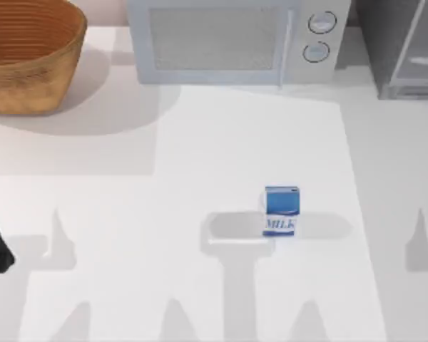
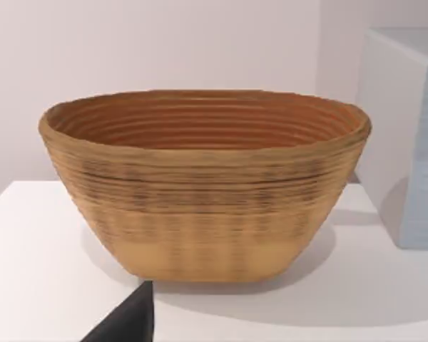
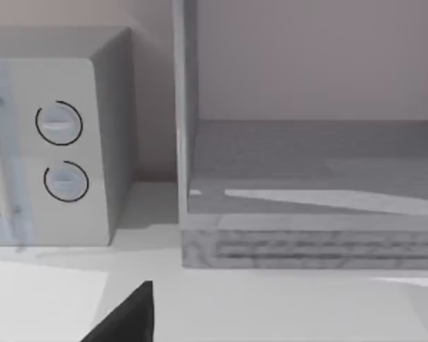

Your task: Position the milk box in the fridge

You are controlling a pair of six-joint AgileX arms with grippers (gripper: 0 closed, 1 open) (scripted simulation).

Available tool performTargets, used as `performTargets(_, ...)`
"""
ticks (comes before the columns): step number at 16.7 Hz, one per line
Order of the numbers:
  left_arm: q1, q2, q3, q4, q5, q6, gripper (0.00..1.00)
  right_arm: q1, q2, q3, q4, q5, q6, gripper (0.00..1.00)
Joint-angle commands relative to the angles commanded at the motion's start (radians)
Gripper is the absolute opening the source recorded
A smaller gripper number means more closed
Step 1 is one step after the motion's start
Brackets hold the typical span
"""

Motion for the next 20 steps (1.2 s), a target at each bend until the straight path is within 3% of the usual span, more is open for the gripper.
performTargets(4,0.000,0.000,0.000,0.000,0.000,0.000,1.00,0.015,0.029,0.007,0.024,0.020,0.004,1.00)
performTargets(7,0.000,0.000,0.000,0.000,0.000,0.000,1.00,0.075,0.148,0.035,0.122,0.098,0.021,1.00)
performTargets(13,0.000,0.000,0.000,0.000,0.000,0.000,1.00,0.295,0.612,0.153,0.492,0.357,0.072,1.00)
performTargets(20,0.000,0.000,0.000,0.000,0.000,0.000,1.00,0.617,1.351,0.345,1.062,0.706,0.100,1.00)
